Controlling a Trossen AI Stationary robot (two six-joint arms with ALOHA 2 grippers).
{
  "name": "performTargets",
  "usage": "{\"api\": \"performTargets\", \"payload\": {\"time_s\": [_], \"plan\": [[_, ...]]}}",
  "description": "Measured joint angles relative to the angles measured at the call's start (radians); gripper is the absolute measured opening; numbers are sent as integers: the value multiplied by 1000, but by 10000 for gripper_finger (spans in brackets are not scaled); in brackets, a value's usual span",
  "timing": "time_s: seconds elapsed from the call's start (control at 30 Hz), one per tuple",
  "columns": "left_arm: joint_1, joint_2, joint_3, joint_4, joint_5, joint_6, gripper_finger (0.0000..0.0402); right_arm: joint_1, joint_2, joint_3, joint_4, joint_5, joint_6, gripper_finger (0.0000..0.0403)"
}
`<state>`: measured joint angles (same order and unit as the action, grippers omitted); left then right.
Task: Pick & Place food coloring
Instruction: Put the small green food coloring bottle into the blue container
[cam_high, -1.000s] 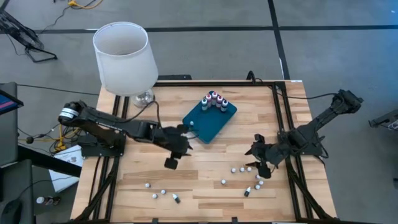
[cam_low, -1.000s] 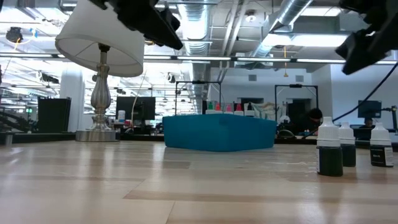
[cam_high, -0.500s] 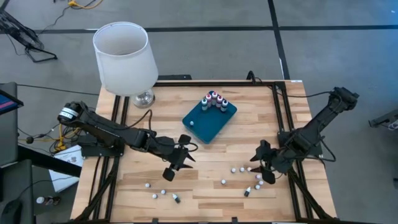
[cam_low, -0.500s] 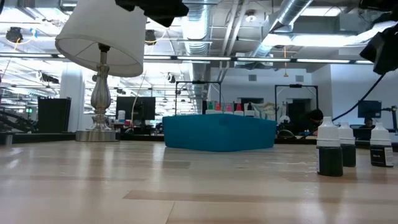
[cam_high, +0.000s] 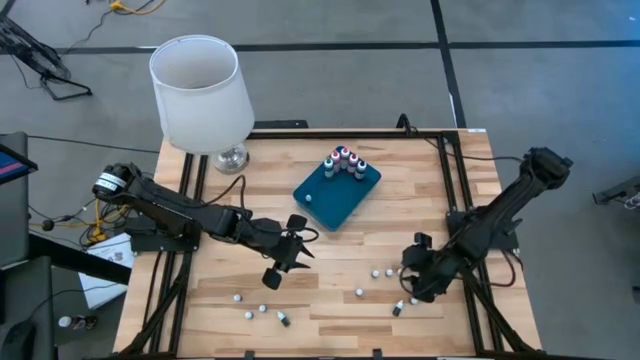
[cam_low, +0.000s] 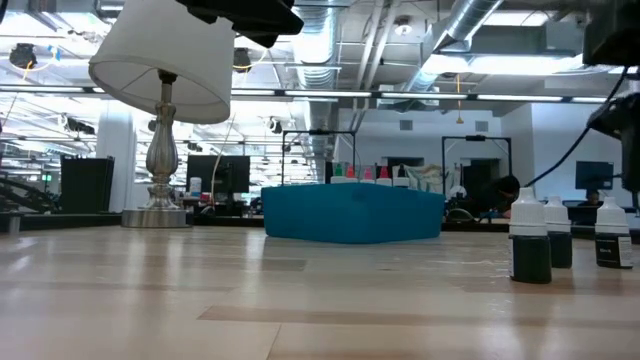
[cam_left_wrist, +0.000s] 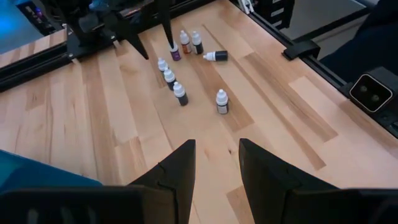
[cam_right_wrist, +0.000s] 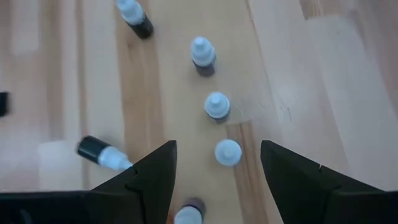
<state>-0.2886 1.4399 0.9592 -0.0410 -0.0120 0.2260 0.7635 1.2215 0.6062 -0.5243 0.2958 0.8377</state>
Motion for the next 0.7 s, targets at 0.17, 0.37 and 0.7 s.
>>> {"api": "performTargets", "payload": {"time_s": [0.17, 0.37, 0.7], "plan": [[0, 0, 0, -2, 0, 0, 116, 0, 59, 0, 3, -7, 14, 223], [0, 0, 0, -12, 0, 0, 116, 0, 105, 0, 11, -7, 31, 223], [0, 0, 0, -13, 0, 0, 116, -8, 110, 0, 13, -6, 46, 193]]}}
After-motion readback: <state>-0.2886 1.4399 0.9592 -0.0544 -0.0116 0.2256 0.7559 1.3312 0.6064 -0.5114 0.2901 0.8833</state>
